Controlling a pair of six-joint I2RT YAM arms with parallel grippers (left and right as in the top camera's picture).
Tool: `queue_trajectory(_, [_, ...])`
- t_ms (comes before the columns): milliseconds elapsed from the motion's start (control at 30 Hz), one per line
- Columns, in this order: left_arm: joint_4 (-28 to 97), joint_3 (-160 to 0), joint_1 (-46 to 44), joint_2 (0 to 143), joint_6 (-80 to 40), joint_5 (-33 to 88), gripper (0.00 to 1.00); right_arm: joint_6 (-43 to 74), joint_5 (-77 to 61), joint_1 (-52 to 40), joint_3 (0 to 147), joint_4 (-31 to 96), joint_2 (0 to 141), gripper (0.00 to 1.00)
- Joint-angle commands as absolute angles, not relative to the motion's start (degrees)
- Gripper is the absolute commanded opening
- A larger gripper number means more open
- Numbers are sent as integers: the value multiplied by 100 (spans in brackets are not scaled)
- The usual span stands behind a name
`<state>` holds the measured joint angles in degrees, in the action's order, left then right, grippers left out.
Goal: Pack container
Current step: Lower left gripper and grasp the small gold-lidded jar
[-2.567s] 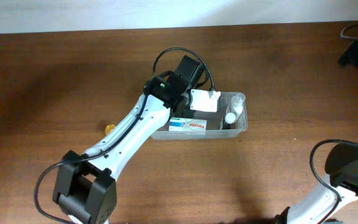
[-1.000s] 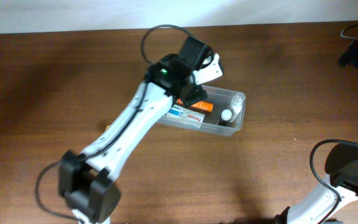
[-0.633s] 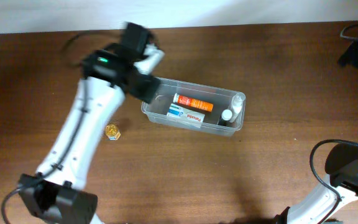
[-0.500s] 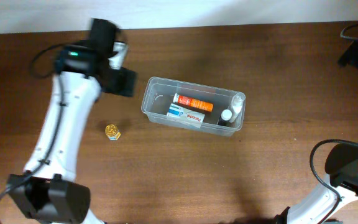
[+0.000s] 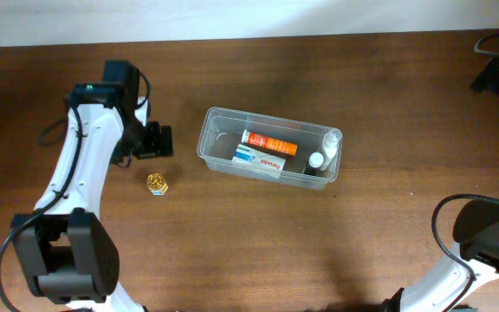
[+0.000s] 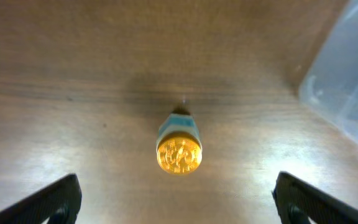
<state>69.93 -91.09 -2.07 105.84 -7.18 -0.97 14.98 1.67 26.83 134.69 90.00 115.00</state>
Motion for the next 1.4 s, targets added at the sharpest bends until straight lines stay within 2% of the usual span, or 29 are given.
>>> queue_trajectory(0, [6534, -8538, -180, 10652, -596, -43, 99, 1500, 220, 2703, 13557, 9002, 11386, 98])
queue_trajectory(400, [5682, -7776, -180, 10986, -596, -80, 98, 1500, 220, 2703, 13557, 9002, 11386, 98])
queue_trajectory(900, [5688, -7771, -183, 11697, -596, 8, 89, 1500, 220, 2703, 13557, 9002, 11386, 98])
queue_trajectory(1000, [5728, -7771, -180, 11721, -596, 8, 78, 1500, 220, 2703, 13557, 9002, 11386, 98])
queue_trajectory(1100, [5730, -7771, -180, 11721, -596, 8, 55, 1500, 220, 2703, 13557, 9002, 11386, 99])
queue_trajectory(1133, [5743, -7771, -180, 11721, -596, 5, 50, 1500, 220, 2703, 13557, 9002, 11386, 98])
queue_trajectory(1367, [5673, -7773, -180, 11721, -596, -19, 47, 1500, 220, 2703, 13557, 9002, 11386, 98])
